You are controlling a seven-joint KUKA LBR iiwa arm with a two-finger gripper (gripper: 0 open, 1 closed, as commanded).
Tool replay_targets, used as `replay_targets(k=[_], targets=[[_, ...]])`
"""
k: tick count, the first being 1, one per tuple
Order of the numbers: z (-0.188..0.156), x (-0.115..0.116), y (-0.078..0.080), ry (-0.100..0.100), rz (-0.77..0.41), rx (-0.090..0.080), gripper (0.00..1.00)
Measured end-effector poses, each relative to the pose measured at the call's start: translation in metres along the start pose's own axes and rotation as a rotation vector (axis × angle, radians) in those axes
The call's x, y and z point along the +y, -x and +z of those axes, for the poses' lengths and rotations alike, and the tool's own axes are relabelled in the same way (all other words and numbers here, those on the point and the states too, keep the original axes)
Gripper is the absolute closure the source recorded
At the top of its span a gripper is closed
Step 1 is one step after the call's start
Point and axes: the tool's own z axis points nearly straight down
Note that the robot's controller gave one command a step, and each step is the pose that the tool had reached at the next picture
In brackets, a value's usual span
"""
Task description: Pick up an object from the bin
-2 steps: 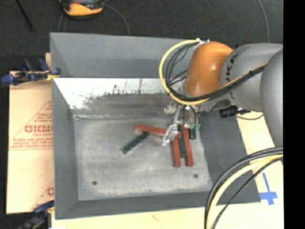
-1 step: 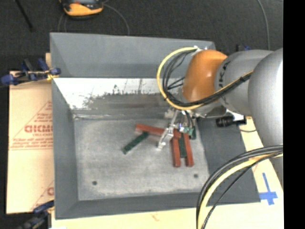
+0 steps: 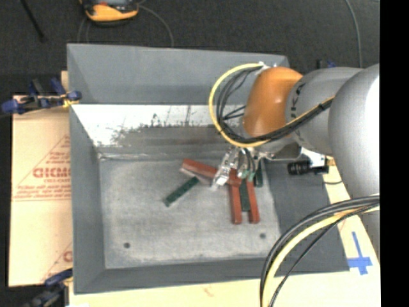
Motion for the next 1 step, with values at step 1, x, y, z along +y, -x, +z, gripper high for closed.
replay_targets(k=[1], targets=[[-0.0002, 0.0001, 0.0004, 0.000, 0.000, -0.002, 1.00]])
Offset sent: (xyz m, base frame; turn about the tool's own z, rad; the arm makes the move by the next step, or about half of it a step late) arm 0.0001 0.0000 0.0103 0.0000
